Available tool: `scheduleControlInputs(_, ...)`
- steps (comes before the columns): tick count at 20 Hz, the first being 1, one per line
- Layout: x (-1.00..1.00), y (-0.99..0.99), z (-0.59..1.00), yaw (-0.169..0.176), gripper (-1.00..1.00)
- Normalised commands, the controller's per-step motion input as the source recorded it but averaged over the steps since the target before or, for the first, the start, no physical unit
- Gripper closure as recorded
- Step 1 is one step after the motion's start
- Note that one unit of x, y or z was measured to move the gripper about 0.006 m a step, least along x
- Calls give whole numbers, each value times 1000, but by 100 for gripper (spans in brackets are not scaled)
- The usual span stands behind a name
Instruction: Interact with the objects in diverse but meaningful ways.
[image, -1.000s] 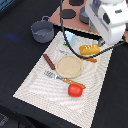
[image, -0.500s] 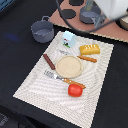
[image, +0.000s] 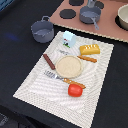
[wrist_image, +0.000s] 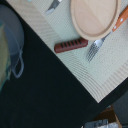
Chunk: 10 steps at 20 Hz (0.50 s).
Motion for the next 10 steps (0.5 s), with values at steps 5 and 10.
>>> scheduleControlInputs(5, -933, 24, -245, 0, -100)
scheduleControlInputs(10, -961, 0, -417, -1, -100)
